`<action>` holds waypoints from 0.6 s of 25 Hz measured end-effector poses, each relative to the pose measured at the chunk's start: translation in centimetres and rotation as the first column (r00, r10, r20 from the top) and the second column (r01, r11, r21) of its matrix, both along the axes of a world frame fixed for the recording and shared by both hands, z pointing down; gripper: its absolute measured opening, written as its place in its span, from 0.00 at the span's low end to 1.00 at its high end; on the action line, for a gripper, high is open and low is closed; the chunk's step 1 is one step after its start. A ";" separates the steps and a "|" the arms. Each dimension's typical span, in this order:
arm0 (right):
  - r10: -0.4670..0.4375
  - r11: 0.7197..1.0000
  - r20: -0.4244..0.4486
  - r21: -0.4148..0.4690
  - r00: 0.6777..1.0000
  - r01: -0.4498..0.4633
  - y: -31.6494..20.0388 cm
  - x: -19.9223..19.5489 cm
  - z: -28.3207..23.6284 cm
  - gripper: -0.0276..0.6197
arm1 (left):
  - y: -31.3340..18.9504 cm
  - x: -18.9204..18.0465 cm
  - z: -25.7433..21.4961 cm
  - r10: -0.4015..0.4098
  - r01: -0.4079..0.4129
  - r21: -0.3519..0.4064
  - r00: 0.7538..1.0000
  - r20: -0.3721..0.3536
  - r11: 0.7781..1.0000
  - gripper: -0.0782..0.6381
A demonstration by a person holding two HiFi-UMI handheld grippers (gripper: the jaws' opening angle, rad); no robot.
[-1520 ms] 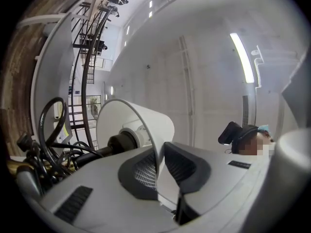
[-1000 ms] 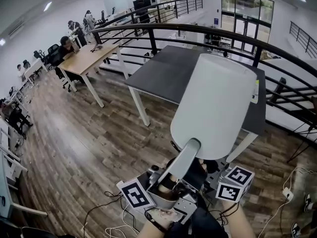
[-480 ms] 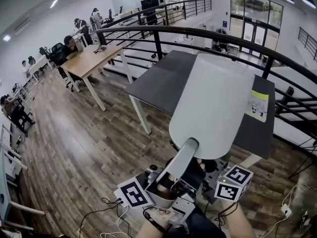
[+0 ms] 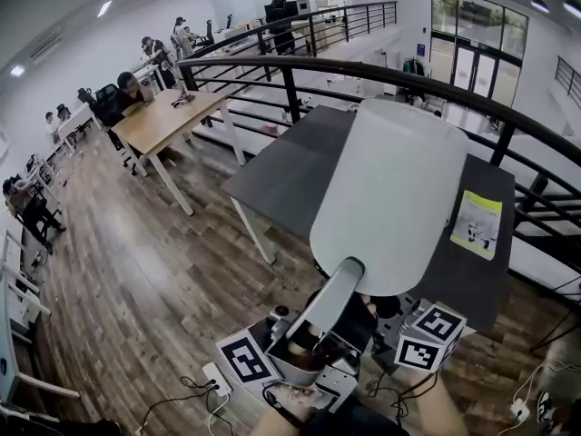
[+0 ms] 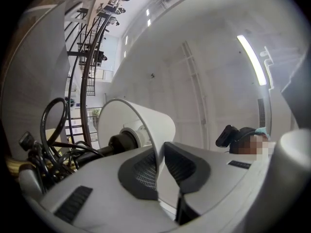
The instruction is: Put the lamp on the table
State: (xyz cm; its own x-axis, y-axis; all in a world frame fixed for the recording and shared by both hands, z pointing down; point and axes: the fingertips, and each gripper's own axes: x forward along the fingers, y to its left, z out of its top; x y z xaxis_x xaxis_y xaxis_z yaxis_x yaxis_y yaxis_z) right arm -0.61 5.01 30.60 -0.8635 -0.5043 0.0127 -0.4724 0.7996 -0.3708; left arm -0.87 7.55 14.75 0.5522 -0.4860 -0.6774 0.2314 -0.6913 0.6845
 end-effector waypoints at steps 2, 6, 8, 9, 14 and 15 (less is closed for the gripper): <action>-0.001 1.000 0.001 -0.004 1.000 0.001 -1.2 0.3 0.1 0.23 | -1.3 0.3 0.1 -0.002 0.002 -0.004 1.000 0.001 1.000 0.18; 0.001 1.000 0.019 -0.027 1.000 -0.001 -2.9 0.4 0.5 0.23 | -3.4 0.7 0.5 -0.006 0.007 -0.025 1.000 0.015 1.000 0.18; 0.001 0.999 0.019 -0.035 1.000 0.000 -3.9 0.3 0.7 0.23 | -4.5 0.6 0.7 -0.007 0.008 -0.035 1.000 0.017 0.999 0.18; 0.000 0.999 0.018 -0.039 1.000 0.001 -4.4 0.3 0.9 0.23 | -5.1 0.6 0.8 -0.007 0.008 -0.039 1.000 0.017 0.999 0.18; 0.010 0.999 0.018 -0.049 1.000 -0.009 -7.2 0.0 1.7 0.23 | -8.0 0.3 1.6 0.002 -0.001 -0.044 1.000 0.017 0.999 0.18; 0.015 0.999 0.018 -0.050 1.000 -0.014 -7.9 0.0 1.9 0.23 | -8.7 0.3 1.8 0.006 -0.005 -0.044 1.000 0.017 0.999 0.18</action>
State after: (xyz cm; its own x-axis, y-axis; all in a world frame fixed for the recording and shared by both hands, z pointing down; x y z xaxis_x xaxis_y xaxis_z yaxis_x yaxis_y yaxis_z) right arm -0.59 -2.88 32.50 -0.8565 -0.5156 0.0228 -0.4765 0.7731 -0.4187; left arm -0.57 -1.14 16.55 0.5664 -0.5123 -0.6456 0.2226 -0.6591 0.7183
